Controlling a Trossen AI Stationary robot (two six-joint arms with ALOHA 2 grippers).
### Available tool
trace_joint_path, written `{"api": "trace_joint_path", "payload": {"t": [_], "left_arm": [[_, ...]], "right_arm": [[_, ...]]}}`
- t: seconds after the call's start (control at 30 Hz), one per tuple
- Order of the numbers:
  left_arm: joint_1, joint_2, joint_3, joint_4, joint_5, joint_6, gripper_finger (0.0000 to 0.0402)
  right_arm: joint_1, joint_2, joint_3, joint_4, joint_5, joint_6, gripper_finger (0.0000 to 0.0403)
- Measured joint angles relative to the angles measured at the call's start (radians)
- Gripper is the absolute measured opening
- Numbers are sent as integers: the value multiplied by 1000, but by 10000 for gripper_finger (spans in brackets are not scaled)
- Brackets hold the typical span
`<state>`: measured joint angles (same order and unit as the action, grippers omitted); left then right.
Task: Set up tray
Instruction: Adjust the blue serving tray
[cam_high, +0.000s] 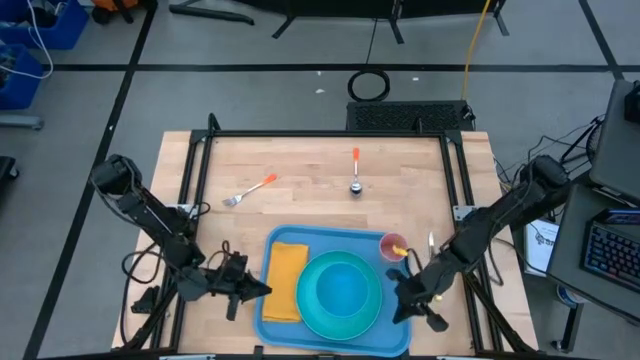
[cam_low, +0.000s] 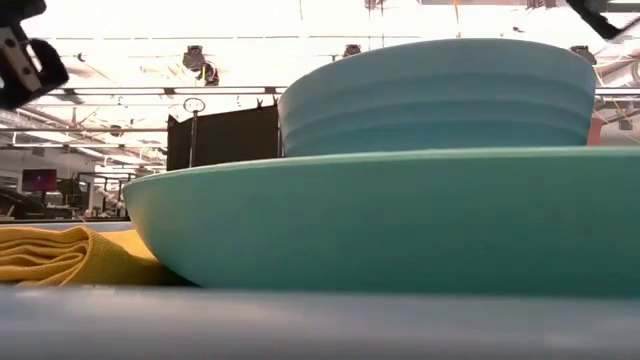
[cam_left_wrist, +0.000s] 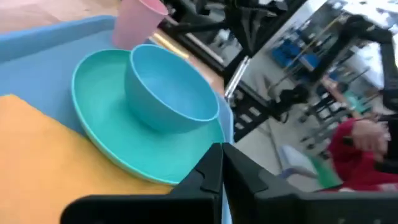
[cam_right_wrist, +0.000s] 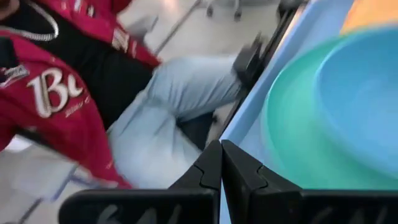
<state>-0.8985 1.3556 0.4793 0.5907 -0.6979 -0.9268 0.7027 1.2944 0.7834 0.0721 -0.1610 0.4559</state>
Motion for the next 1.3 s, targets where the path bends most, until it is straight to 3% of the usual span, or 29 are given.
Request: {"api": "trace_joint_path", "payload": {"t": [0.23, 0.33, 0.57, 0.7, 0.97, 1.1, 1.3], "left_arm": [[-34, 34, 167, -284, 160, 9, 5], [-46, 69, 222, -307, 254, 3, 3], [-36, 205, 311, -365, 361, -86, 3], [-40, 295, 376, -384, 358, -94, 2], [-40, 405, 471, -388, 481, -176, 2], [-46, 412, 480, -429, 409, -183, 2], [-54, 411, 482, -459, 426, -202, 1]], "right_arm": [[78, 133, 0, 127, -26, 108, 0], [93, 165, 0, 201, -27, 176, 0], [120, 224, 0, 223, -46, 346, 0], [170, 238, 0, 277, -53, 386, 0], [235, 249, 1, 278, -7, 462, 0], [238, 299, 1, 296, 8, 487, 0], [235, 414, 56, 335, -52, 444, 0]]}}
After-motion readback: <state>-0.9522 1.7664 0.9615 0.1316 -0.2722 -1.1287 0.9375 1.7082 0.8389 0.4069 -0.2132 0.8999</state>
